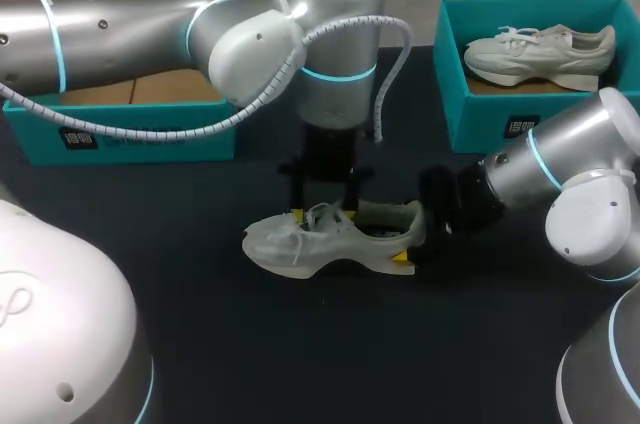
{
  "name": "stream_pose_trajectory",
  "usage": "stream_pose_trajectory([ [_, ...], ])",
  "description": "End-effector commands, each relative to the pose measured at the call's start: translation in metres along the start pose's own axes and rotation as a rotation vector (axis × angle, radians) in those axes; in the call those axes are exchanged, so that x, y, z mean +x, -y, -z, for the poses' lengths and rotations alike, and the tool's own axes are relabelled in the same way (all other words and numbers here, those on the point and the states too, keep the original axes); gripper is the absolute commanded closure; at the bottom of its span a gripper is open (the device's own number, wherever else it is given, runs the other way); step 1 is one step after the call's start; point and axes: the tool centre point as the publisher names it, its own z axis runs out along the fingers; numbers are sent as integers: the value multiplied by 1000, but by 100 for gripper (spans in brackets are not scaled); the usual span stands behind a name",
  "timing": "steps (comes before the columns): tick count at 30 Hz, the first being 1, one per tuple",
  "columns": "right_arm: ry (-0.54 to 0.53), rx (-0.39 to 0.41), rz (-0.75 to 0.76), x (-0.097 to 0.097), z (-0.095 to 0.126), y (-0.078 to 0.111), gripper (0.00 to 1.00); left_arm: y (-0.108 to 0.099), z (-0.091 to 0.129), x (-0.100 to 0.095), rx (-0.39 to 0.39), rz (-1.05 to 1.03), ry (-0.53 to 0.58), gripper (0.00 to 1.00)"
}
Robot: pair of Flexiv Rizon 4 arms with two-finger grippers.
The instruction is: Take the shoe out of the shoebox, open the shoe tongue, remove and reinsert the insole, then place the shoe into the shoebox
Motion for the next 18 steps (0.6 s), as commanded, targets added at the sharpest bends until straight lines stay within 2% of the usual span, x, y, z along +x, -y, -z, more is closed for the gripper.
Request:
stream_pose_trajectory([
  [1, 3, 2, 0, 1, -3, 4, 100, -3, 3, -12, -2, 4, -54, 100],
  [5, 3, 2, 0, 1, -3, 4, 100, -6, 7, -19, -20, -19, -125, 100],
  [14, 3, 2, 0, 1, -3, 4, 100, -10, 19, -33, -2, -15, -167, 100],
  [18, 3, 2, 0, 1, -3, 4, 100, -12, 23, -43, -7, -12, -219, 100],
])
